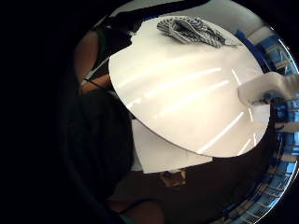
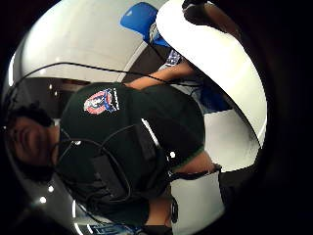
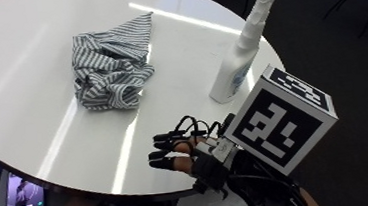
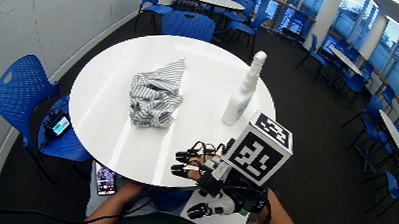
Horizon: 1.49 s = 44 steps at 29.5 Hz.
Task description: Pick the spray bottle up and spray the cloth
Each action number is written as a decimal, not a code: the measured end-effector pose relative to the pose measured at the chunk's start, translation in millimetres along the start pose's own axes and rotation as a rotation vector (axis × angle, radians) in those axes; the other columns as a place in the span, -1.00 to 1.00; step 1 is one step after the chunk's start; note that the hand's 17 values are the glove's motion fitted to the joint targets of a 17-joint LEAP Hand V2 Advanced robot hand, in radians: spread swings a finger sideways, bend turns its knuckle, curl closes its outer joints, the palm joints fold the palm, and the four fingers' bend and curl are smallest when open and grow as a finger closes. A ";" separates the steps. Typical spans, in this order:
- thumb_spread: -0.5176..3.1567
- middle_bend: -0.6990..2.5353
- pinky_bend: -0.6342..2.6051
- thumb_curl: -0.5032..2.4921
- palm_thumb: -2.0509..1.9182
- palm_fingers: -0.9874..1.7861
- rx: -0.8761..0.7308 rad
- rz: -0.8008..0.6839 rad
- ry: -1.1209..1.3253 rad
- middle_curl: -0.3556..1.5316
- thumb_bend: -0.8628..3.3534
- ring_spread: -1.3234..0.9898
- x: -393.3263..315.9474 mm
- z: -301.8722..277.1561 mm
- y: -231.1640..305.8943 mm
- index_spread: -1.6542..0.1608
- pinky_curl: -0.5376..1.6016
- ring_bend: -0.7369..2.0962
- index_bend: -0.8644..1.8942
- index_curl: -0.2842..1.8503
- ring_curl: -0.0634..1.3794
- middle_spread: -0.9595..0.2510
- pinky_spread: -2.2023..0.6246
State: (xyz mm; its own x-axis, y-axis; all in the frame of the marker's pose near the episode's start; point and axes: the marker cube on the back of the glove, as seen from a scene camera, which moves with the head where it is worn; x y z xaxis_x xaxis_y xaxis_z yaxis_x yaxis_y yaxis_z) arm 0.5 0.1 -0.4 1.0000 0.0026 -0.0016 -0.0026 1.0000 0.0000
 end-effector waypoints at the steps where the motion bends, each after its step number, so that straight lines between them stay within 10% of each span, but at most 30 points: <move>1: -0.49 -0.41 -0.41 -0.62 0.19 0.12 0.000 0.000 0.001 -0.55 -0.50 0.13 0.1 -0.2 0.0 0.58 -0.43 -0.28 -0.19 -0.66 -0.83 0.54 0.64; 27: -0.12 -0.46 -0.43 -0.53 0.26 0.11 0.055 0.014 0.019 -0.38 -0.54 0.11 8.0 -15.2 -2.6 0.36 -0.27 -0.29 -0.24 -0.47 -0.61 0.49 0.72; 44: -0.10 -0.37 -0.48 -0.47 0.37 0.41 0.763 0.522 0.071 -0.26 -0.54 0.03 92.0 -66.2 -1.8 0.42 -0.23 -0.15 -0.31 -0.49 -0.47 0.36 0.63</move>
State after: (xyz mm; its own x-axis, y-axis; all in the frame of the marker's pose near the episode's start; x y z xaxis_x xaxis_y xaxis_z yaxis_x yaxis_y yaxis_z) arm 92.4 -1.5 -66.7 0.8697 0.4780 0.1228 -0.4259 0.6011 0.6763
